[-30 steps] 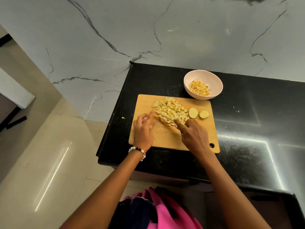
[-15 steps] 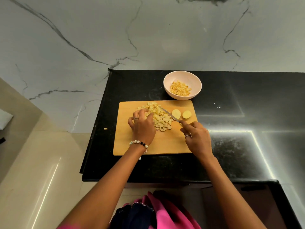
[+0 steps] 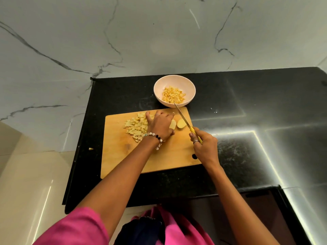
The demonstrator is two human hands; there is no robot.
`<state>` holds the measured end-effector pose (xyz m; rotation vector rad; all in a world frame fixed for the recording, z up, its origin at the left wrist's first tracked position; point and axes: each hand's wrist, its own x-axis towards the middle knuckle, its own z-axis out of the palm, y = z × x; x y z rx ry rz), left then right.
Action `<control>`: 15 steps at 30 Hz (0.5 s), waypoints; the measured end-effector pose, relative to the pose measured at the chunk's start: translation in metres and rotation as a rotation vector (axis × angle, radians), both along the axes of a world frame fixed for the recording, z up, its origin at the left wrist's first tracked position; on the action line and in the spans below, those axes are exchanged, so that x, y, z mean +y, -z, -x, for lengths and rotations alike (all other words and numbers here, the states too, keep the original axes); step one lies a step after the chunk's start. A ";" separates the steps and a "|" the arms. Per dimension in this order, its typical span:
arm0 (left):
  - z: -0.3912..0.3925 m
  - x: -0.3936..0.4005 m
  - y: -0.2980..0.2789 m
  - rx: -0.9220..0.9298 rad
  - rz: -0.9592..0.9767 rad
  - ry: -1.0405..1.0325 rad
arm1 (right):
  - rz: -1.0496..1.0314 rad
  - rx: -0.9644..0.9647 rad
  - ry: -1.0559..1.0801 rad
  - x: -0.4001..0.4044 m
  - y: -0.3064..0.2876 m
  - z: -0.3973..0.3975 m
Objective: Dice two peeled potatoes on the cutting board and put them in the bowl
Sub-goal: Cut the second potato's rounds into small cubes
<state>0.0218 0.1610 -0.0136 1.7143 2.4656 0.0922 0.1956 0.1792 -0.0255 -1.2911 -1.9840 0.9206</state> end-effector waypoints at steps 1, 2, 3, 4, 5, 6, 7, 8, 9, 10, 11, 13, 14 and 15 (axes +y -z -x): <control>0.001 0.000 0.001 0.022 -0.008 0.018 | 0.006 0.000 -0.001 0.000 0.000 0.001; 0.002 -0.001 0.001 0.045 -0.026 0.033 | 0.011 0.000 -0.003 0.000 0.000 0.001; 0.003 -0.003 0.002 0.058 -0.057 0.038 | 0.015 0.003 -0.005 -0.001 0.000 0.003; 0.004 -0.006 0.002 0.054 -0.098 0.030 | 0.019 0.011 -0.006 -0.002 -0.001 0.005; 0.004 -0.009 0.002 0.038 -0.147 0.014 | 0.021 0.020 -0.004 -0.003 -0.002 0.006; 0.004 -0.014 0.002 0.010 -0.200 -0.012 | 0.021 0.027 -0.005 -0.004 -0.002 0.008; 0.004 -0.020 0.003 -0.023 -0.252 -0.042 | 0.019 0.027 -0.007 -0.006 -0.002 0.009; 0.004 -0.027 0.004 -0.053 -0.295 -0.071 | 0.019 0.023 -0.011 -0.007 -0.003 0.010; 0.005 -0.036 0.005 -0.073 -0.324 -0.101 | 0.026 0.023 -0.023 -0.009 -0.003 0.012; 0.004 -0.045 0.007 -0.086 -0.345 -0.128 | 0.042 0.030 -0.039 -0.012 -0.003 0.012; 0.004 -0.056 0.009 -0.100 -0.364 -0.156 | 0.068 0.043 -0.057 -0.016 -0.004 0.014; 0.003 -0.078 0.011 -0.153 -0.416 -0.207 | 0.135 0.079 -0.073 -0.025 -0.005 0.016; 0.002 -0.090 0.011 -0.191 -0.441 -0.234 | 0.163 0.097 -0.075 -0.030 -0.005 0.017; 0.002 -0.100 0.011 -0.225 -0.455 -0.252 | 0.179 0.108 -0.076 -0.035 -0.004 0.017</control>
